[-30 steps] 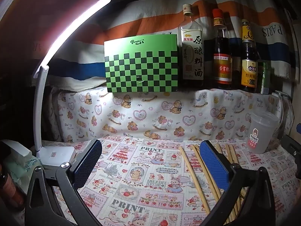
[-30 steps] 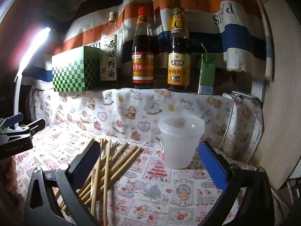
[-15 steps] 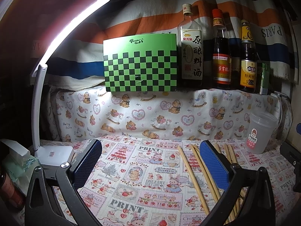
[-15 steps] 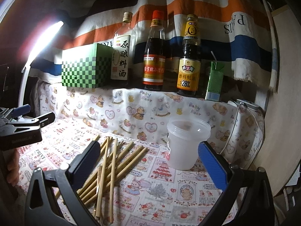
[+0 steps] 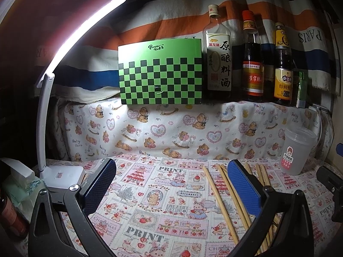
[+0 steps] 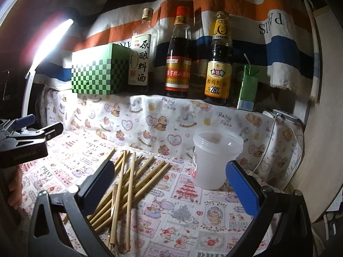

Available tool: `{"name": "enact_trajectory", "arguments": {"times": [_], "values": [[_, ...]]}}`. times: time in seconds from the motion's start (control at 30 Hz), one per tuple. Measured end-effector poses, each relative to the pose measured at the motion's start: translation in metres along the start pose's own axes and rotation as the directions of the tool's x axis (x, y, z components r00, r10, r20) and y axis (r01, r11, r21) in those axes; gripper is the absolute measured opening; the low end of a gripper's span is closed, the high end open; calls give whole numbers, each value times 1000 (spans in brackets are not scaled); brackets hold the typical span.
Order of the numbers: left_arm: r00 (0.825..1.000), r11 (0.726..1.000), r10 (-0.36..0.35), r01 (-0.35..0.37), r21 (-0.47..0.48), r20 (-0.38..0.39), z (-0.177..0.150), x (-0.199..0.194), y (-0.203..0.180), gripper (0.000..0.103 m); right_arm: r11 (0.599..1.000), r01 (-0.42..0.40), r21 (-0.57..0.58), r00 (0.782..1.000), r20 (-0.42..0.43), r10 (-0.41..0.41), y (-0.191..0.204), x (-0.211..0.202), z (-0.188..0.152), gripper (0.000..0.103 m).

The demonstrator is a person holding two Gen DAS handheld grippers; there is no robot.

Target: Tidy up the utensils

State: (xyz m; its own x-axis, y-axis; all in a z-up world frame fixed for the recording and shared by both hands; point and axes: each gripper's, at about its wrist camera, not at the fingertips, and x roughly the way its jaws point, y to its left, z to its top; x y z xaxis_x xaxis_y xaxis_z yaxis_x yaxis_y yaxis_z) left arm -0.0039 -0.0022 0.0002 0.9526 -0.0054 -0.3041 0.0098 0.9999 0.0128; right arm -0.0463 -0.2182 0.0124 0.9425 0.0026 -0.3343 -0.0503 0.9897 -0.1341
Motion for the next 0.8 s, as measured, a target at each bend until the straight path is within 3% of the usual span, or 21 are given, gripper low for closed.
{"name": "enact_trajectory", "arguments": {"times": [0.23,0.8], "values": [[1000,1000,3,-3,-4,-9,1,1,2,103,1000,-30,3,1000,-11,30,0,2,0,103],[1000,1000,4,-4,-5,-14,0,2,2,103,1000,11,14,1000,-15,-11,-2,1,0,103]]}}
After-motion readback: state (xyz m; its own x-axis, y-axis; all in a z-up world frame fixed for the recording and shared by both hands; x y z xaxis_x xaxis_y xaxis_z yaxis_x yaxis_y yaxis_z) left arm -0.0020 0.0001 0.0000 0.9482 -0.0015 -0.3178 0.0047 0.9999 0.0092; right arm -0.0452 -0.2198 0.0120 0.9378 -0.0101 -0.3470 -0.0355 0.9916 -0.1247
